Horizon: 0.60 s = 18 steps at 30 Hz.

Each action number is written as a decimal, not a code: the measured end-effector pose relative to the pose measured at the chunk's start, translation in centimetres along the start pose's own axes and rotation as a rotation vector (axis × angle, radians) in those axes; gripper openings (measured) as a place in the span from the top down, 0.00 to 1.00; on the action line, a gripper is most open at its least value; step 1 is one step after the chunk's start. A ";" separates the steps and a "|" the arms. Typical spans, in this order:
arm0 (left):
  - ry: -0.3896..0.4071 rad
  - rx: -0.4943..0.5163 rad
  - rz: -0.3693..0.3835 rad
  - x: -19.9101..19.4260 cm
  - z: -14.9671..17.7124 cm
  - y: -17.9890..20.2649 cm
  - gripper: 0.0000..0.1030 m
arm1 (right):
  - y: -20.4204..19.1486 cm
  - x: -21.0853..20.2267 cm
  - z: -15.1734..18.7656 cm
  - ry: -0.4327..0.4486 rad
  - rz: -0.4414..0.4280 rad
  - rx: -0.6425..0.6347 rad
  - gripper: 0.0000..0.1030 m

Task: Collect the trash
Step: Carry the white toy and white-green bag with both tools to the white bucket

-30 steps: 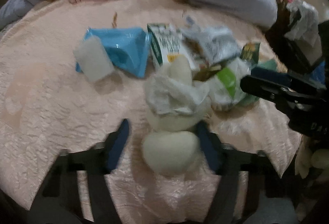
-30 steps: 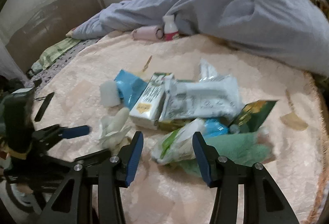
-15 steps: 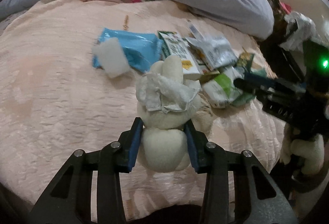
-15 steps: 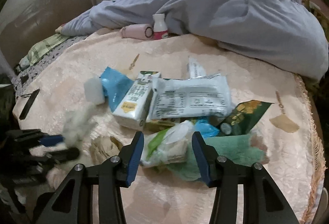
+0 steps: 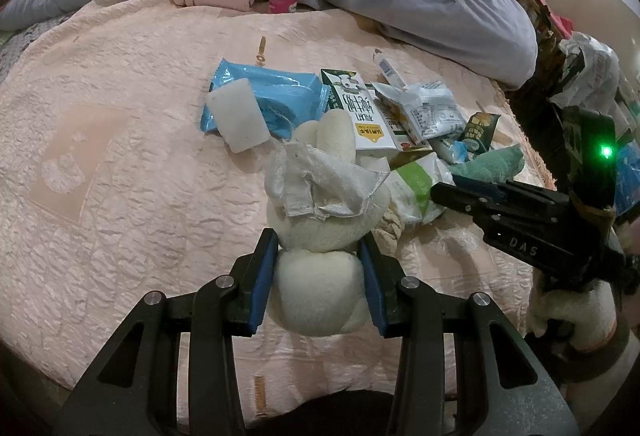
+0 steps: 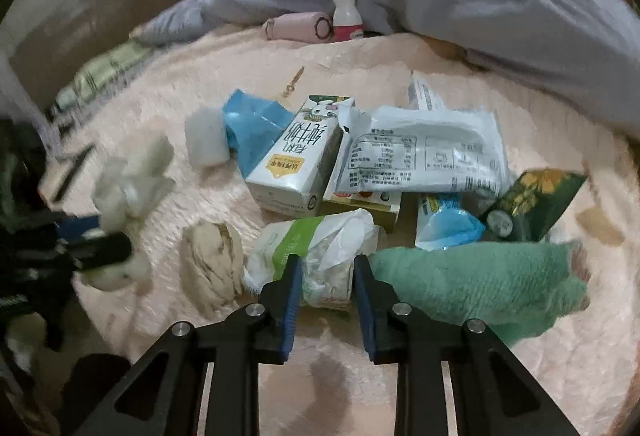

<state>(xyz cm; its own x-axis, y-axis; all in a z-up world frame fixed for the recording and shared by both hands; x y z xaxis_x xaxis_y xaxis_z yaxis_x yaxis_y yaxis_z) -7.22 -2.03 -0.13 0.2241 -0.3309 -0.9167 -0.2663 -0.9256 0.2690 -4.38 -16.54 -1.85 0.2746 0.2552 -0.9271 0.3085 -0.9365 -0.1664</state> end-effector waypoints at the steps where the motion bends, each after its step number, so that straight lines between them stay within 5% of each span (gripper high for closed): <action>1: 0.003 -0.002 0.001 -0.1 0.0 0.0 0.63 | 0.1 0.1 0.0 -0.004 -0.022 0.014 0.77; 11: -0.006 -0.015 -0.006 0.0 0.1 0.1 0.63 | -1.0 2.9 0.1 -0.048 -0.045 -0.004 0.65; 15: 0.006 -0.010 -0.006 -0.7 0.1 0.4 0.63 | -1.3 2.9 0.8 -0.043 -0.035 -0.009 0.83; 18: 0.023 -0.006 -0.005 -1.5 0.0 1.0 0.63 | -1.1 0.7 1.1 -0.001 -0.029 -0.019 0.84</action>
<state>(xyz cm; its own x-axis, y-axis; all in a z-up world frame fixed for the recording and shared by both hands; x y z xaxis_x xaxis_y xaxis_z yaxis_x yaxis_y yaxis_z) -7.79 -2.41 1.56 0.2470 -0.3303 -0.9110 -0.2594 -0.9283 0.2663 -5.47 -15.61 -2.70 0.2646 0.2820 -0.9222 0.3336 -0.9240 -0.1869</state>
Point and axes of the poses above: each gripper's, at about its wrist camera, not at the fingertips, and x roughly the way its jaws point, y to its right, z to its underside, the point moved 10 cm from there along x, roughly the way its jaws point, and after that the axes turned 14 degrees about -y, right-handed, at the moved point
